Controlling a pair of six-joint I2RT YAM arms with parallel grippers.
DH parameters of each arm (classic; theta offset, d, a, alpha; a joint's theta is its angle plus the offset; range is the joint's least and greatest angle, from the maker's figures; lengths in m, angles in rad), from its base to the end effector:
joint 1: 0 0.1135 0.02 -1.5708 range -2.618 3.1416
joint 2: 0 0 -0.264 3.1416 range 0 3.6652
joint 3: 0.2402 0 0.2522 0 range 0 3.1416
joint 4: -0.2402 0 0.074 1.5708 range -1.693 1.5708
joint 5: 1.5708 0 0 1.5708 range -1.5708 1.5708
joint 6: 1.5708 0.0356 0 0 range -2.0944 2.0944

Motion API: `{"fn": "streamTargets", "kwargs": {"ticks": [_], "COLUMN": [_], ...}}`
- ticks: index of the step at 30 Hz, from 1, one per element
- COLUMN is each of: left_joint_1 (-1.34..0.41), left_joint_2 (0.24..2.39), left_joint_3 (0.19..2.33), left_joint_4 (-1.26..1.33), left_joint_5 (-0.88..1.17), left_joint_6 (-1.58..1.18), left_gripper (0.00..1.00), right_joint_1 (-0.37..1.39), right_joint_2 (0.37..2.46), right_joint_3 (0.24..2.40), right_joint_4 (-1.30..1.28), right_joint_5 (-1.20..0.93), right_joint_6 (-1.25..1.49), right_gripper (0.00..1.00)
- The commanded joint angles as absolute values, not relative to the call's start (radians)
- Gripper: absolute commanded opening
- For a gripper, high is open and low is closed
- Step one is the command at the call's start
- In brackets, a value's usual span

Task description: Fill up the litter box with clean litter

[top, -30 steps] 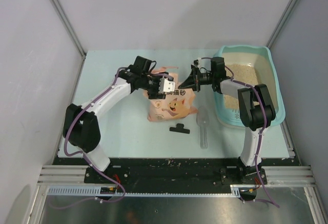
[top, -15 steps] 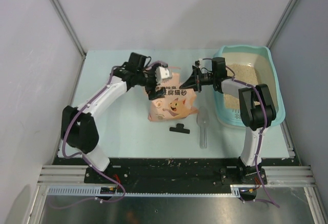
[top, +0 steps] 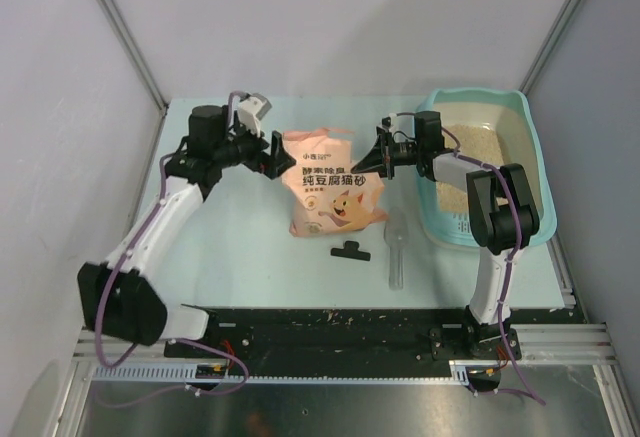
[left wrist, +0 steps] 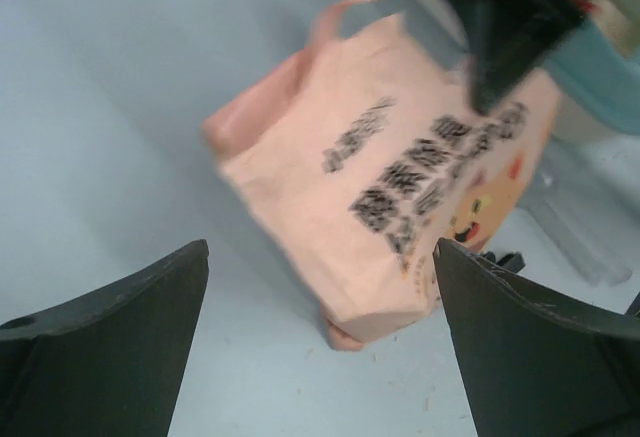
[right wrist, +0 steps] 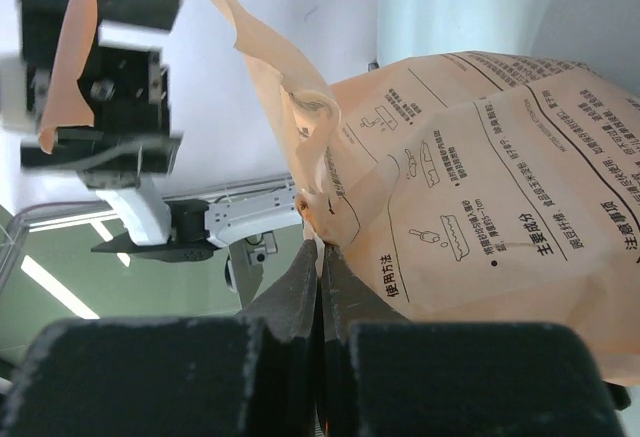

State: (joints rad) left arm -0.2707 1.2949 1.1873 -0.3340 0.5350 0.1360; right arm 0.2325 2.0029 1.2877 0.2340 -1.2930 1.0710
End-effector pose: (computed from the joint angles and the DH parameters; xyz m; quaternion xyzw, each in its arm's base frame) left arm 0.2771 -0.0957 0.3561 0.3031 0.7694 -0.2575 0.4998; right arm 0.4097 0.1322 0.1991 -0.0073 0.7506 0.6605 0.0164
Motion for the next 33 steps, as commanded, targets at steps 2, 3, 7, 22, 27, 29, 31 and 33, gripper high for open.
{"fn": "streamTargets", "kwargs": {"ticks": [2, 3, 7, 22, 27, 29, 31, 33], "left_joint_1": [-0.118, -0.107, -0.1, -0.095, -0.054, -0.04, -0.025, -0.023], "left_joint_2": [1.479, 1.494, 1.596, 1.749, 1.746, 1.75, 1.753, 1.756], "left_joint_3": [1.216, 1.223, 1.267, 1.241, 1.189, 1.178, 1.172, 1.167], "left_joint_4": [-0.322, -0.307, -0.275, -0.121, -0.12, -0.12, -0.118, -0.121], "left_joint_5": [0.552, 0.589, 0.835, 1.213, 1.233, 1.241, 1.239, 1.223], "left_joint_6": [-0.314, -0.345, -0.394, -0.698, -0.846, -0.9, -0.931, -0.946], "left_gripper": [0.96, 0.96, 0.91, 0.34, 0.0, 0.0, 0.0, 0.0], "right_joint_1": [0.215, 0.216, 0.216, 0.206, 0.192, 0.193, 0.196, 0.205], "right_joint_2": [1.976, 1.976, 1.973, 1.977, 1.973, 1.976, 1.977, 1.977], "right_joint_3": [1.344, 1.344, 1.344, 1.344, 1.344, 1.342, 1.344, 1.344], "right_joint_4": [0.225, 0.224, 0.212, 0.198, 0.201, 0.192, 0.183, 0.176], "right_joint_5": [-1.345, -1.347, -1.348, -1.347, -1.374, -1.394, -1.405, -1.408], "right_joint_6": [1.069, 1.068, 1.055, 1.048, 1.038, 1.037, 1.023, 1.016], "right_gripper": [0.0, 0.0, 0.0, 0.0, 0.0, 0.0, 0.0, 0.0]}}
